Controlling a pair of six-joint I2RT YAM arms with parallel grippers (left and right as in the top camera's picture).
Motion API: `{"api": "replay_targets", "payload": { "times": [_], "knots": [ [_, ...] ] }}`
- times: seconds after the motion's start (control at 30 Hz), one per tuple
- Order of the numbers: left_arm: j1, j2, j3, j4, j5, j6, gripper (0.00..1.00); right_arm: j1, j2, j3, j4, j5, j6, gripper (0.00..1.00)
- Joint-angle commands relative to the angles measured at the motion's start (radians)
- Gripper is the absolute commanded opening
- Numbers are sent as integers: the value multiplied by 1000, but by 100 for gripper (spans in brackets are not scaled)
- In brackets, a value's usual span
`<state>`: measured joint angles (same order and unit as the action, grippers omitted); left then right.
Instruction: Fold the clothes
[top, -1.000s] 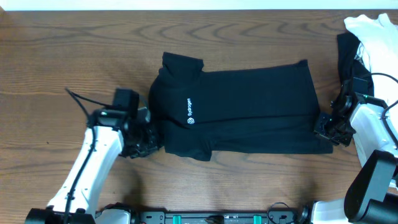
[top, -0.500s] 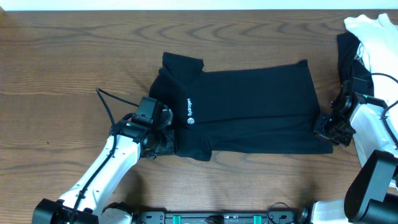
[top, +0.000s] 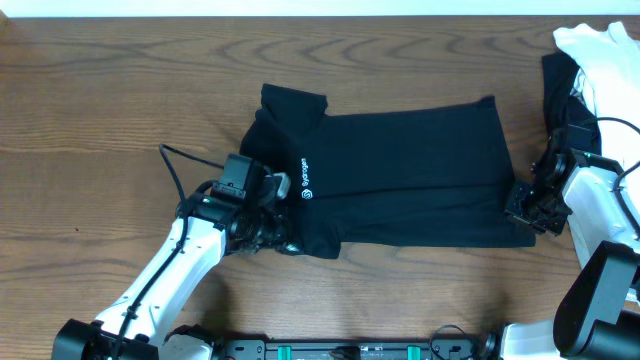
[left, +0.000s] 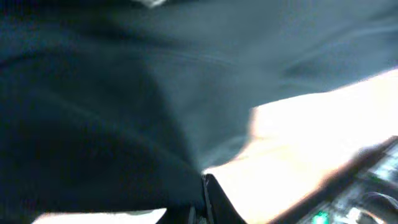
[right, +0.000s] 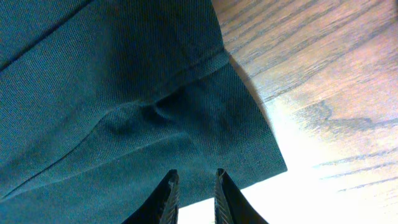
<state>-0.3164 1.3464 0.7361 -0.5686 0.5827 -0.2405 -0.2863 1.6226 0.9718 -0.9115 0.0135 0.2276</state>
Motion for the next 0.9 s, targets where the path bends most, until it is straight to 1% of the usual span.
{"api": "replay_targets", "payload": {
  "times": [0.0, 0.07, 0.1, 0.17, 0.23, 0.27, 0.3, 0.33, 0.43, 0.5, 0.57, 0.63, 0.67, 0.77, 0.87],
  "knots": [
    [-2, -18, 43, 111, 192, 3, 6, 13, 7, -3, 3, -7, 3, 19],
    [1, -21, 56, 250, 169, -12, 7, 13, 7, -3, 2, -7, 3, 19],
    [3, -21, 56, 320, 125, -31, 13, 13, 7, -3, 0, -7, 3, 19],
    [8, -20, 56, 408, -42, -90, 36, 13, 7, -3, -5, -7, 3, 19],
    [8, -20, 56, 420, -217, -146, 40, 13, 7, -3, -9, -7, 3, 19],
    [8, -20, 56, 411, -262, -168, 50, 13, 7, -3, -9, -7, 3, 19],
    [8, -18, 56, 398, -270, -174, 55, 13, 7, -3, -8, -7, 3, 19],
    [8, -16, 56, 380, -257, -177, 57, 13, 7, -3, -7, -7, 3, 18],
    [8, -12, 56, 298, -224, -177, 57, 13, 7, -3, 0, -7, 3, 19],
    [8, -13, 56, 222, -204, -177, 54, 13, 7, -3, 1, -7, 3, 19],
    [8, -13, 56, 147, -145, -176, 48, 13, 7, -3, 0, -7, 3, 19],
    [0, -13, 56, 82, -69, -176, 48, 13, 7, -3, 1, -7, 3, 19],
    [-6, -13, 55, 61, -55, -176, 48, 13, 7, -3, 2, -7, 3, 18],
    [-37, -11, 48, 48, -59, -162, 49, 13, 7, -3, 3, -7, 3, 19],
    [-66, 2, 36, 58, -91, -181, 49, 13, 7, -3, 2, -7, 3, 19]
  ]
}}
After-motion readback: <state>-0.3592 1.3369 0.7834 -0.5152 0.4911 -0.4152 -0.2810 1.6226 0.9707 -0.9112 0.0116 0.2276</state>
